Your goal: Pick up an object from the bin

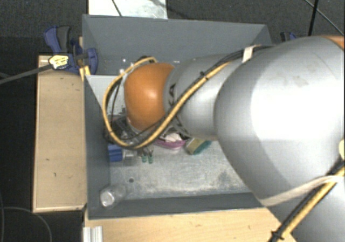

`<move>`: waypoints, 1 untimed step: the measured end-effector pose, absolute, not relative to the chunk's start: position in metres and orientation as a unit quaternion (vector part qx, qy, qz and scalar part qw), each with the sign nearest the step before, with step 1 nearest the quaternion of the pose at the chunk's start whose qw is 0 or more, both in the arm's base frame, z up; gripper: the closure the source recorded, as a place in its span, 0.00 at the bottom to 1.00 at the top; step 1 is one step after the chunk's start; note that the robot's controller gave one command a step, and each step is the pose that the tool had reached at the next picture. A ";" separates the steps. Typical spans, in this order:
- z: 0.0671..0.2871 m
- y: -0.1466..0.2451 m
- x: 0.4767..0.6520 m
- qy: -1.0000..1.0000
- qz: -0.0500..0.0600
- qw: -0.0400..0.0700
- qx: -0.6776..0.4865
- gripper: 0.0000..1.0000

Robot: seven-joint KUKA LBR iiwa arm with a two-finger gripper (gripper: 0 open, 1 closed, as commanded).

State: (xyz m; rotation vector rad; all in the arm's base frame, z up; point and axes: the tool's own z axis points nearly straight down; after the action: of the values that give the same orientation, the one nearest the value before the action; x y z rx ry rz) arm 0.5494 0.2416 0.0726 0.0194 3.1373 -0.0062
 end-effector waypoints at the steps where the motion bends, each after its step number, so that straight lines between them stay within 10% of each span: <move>1: 0.154 0.253 0.545 1.000 0.002 0.004 -0.026 1.00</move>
Offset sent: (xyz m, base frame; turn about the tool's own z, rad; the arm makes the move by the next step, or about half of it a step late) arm -0.0063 0.0103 0.0761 -0.0652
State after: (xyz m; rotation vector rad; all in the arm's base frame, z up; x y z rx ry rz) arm 0.5453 0.2528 0.1544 -0.0816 3.1318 0.0065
